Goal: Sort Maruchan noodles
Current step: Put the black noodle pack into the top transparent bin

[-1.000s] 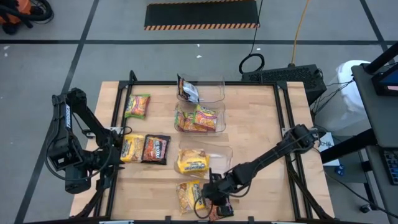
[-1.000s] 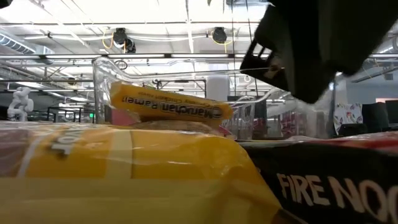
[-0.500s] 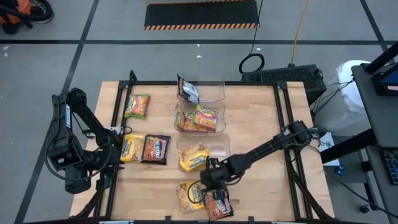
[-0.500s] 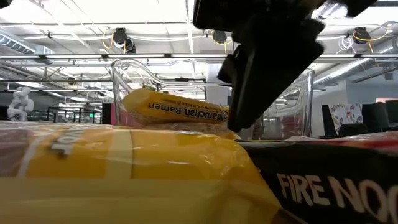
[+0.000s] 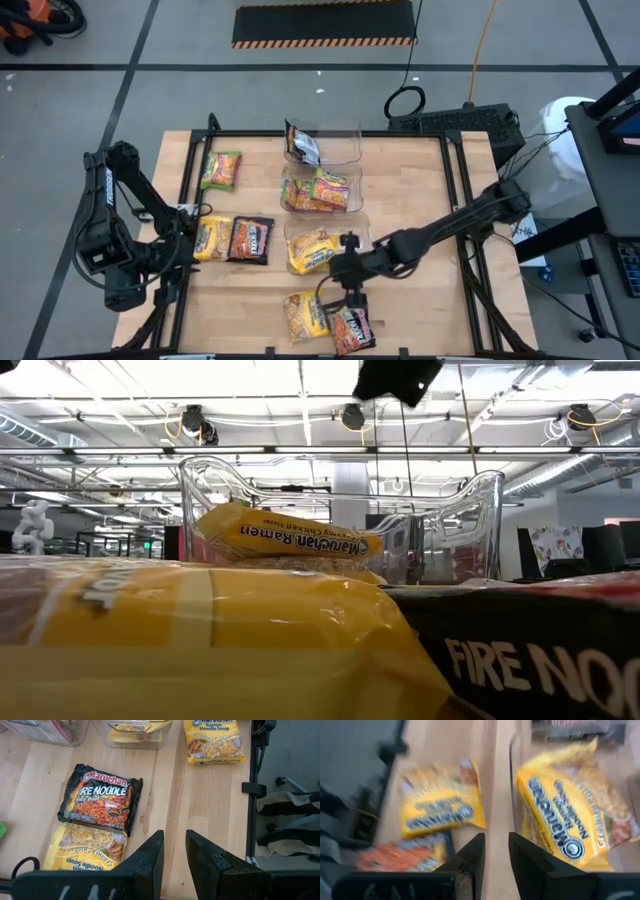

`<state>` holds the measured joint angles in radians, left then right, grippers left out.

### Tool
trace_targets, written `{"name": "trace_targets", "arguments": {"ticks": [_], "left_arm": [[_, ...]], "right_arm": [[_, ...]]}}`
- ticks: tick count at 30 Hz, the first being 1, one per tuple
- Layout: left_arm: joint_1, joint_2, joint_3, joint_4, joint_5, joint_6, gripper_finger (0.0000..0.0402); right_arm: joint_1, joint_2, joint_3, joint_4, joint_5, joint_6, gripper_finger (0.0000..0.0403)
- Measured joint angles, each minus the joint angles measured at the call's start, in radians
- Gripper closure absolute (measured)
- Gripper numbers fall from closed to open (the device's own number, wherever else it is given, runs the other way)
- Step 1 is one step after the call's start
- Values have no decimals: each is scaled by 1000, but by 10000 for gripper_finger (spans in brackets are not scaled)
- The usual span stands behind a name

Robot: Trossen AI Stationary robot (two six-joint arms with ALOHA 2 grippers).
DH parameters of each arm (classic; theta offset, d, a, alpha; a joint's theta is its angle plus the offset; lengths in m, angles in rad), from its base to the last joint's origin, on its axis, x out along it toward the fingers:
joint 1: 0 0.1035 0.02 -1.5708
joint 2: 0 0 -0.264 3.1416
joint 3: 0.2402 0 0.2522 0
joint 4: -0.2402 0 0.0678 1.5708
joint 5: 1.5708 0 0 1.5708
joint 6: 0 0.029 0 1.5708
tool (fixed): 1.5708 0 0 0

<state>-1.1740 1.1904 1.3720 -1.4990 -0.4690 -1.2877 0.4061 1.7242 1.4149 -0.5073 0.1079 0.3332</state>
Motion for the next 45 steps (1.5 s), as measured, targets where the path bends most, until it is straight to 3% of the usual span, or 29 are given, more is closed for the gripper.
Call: {"name": "trace_targets", "arguments": {"ticks": [4, 10, 22, 32, 36, 43, 45], "left_arm": [[0, 0, 0, 0, 0, 0, 316], [0, 0, 0, 0, 0, 2, 316], [0, 0, 0, -1, 0, 10, 316], [0, 0, 0, -1, 0, 25, 316], [0, 0, 0, 0, 0, 24, 316], [0, 0, 0, 0, 3, 23, 316], [0, 0, 0, 1, 9, 30, 316]], "right_arm": [[35, -46, 1, -15, -17, 64, 321], [104, -39, 1, -140, -160, 185, 321], [248, 12, 1, -160, -163, 415, 321], [244, 114, 0, -147, -147, 663, 321], [243, 102, -45, -58, -130, 786, 321], [246, 102, -166, 248, -131, 985, 321], [246, 101, -181, 254, -130, 1023, 321]]}}
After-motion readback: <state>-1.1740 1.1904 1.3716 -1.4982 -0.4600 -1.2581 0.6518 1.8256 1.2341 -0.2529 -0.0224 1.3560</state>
